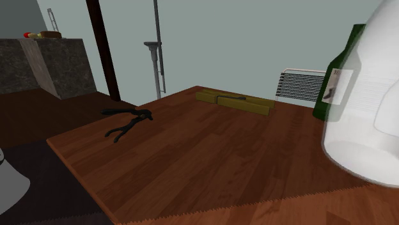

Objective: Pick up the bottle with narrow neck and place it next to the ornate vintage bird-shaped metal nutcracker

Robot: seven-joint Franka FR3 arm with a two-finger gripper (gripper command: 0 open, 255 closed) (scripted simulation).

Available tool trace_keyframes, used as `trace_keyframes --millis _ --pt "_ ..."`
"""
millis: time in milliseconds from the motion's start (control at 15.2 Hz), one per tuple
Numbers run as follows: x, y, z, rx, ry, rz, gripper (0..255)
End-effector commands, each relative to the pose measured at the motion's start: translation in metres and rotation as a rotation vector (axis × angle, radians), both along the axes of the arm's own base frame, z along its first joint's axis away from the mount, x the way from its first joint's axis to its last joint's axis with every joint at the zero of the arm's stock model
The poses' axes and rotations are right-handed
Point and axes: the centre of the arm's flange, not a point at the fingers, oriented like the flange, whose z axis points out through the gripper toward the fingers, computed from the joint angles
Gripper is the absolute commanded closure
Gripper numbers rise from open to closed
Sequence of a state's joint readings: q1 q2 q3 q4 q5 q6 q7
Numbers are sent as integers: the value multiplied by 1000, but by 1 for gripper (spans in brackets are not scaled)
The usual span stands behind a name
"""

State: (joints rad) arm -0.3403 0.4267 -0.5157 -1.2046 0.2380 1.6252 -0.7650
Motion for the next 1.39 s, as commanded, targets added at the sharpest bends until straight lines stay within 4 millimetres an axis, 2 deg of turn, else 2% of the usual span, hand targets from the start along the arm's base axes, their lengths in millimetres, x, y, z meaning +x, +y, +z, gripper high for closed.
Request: trace_keyframes --millis 0,198,1320 --pt "0 0 11 0 0 0 255" --pt "0 0 26 0 0 0 255" --pt "-22 216 79 0 0 0 255"
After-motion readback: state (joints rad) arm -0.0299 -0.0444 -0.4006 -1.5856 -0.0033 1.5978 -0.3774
